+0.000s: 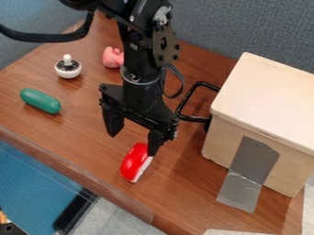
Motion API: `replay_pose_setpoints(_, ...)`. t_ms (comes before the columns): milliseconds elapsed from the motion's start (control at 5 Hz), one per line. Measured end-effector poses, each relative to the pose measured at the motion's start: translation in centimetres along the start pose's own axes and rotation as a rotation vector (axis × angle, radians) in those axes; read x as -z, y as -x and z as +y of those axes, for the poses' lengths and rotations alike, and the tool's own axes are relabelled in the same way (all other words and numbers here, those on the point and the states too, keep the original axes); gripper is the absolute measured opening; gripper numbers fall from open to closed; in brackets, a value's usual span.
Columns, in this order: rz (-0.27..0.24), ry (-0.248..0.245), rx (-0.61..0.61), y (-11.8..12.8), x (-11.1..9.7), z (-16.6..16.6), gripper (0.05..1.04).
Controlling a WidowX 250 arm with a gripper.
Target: Move the white object between the green and red object
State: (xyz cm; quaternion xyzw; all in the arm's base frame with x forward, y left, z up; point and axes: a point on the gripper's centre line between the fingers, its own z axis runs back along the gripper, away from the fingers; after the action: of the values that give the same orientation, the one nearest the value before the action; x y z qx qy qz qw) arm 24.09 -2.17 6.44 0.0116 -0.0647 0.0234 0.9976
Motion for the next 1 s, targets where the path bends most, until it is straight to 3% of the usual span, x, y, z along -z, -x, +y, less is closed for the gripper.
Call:
replay_pose_setpoints(200, 0.022, -0.001, -0.001, 0.2, 0.4, 0.2, 1.001)
replay_pose_setpoints(400, 0.004, -0.01, -0.117, -1.6, -0.4, 5.3, 1.0)
replay_pose_setpoints(800, -0.017, -0.019, -0.158, -4.9, -1.2, 13.3, 0.999)
replay_pose_setpoints(1000, -0.042, -0.063, -0.147, -6.9, -1.2, 16.5, 0.999)
